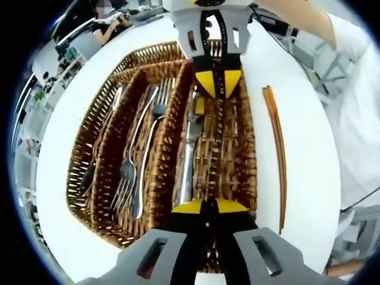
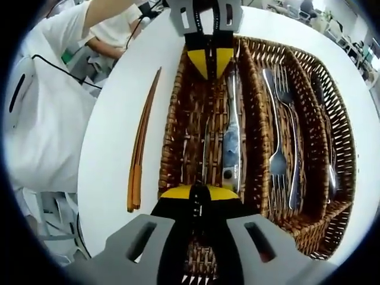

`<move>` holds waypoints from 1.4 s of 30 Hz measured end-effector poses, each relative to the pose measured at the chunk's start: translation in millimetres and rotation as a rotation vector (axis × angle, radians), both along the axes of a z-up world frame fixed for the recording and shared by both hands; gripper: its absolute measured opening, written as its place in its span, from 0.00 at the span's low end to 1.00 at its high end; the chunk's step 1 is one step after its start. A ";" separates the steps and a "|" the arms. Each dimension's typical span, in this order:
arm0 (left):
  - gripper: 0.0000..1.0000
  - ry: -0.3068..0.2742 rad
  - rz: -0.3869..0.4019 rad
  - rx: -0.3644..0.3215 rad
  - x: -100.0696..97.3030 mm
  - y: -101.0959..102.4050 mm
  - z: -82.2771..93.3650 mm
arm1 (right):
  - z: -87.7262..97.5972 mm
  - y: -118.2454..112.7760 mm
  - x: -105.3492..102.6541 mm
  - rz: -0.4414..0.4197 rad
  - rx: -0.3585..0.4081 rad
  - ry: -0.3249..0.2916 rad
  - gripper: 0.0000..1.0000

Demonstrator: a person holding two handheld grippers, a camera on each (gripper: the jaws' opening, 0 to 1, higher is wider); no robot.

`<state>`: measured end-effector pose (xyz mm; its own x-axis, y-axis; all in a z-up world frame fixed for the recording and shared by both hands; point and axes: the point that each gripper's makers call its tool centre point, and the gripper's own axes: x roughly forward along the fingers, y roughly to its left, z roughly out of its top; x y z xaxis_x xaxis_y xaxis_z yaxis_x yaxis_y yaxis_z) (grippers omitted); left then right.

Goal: Arrange the knives, forks, and spoons in their matching storage slots by inserting each utensil handle-first until every utensil is classified and aligned in the correct compartment

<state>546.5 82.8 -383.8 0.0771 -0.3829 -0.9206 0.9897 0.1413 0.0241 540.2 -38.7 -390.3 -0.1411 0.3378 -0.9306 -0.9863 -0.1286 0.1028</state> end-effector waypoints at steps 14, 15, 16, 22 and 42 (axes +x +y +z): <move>0.04 -0.017 0.023 -0.006 3.4 2.5 -3.8 | 1.4 0.8 1.5 0.002 -0.005 -0.017 0.10; 0.04 -0.014 0.022 -0.005 2.7 2.6 -4.6 | 1.4 0.8 1.5 0.002 -0.005 -0.018 0.10; 0.04 -0.015 0.023 -0.008 2.6 2.3 -4.3 | 1.5 0.9 1.6 0.000 -0.005 -0.018 0.10; 0.04 -0.034 0.039 -0.013 3.0 3.6 -4.5 | 3.5 0.3 2.3 -0.002 -0.007 -0.027 0.10; 0.08 -0.140 0.125 -0.106 5.3 7.7 13.1 | 20.4 -2.4 6.7 -0.045 0.053 -0.109 0.13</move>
<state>551.8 90.5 -370.8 0.2548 -0.4563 -0.8525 0.9522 0.2722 0.1389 546.9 -41.1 -369.9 -0.0241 0.3908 -0.9202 -0.9962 -0.0868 -0.0108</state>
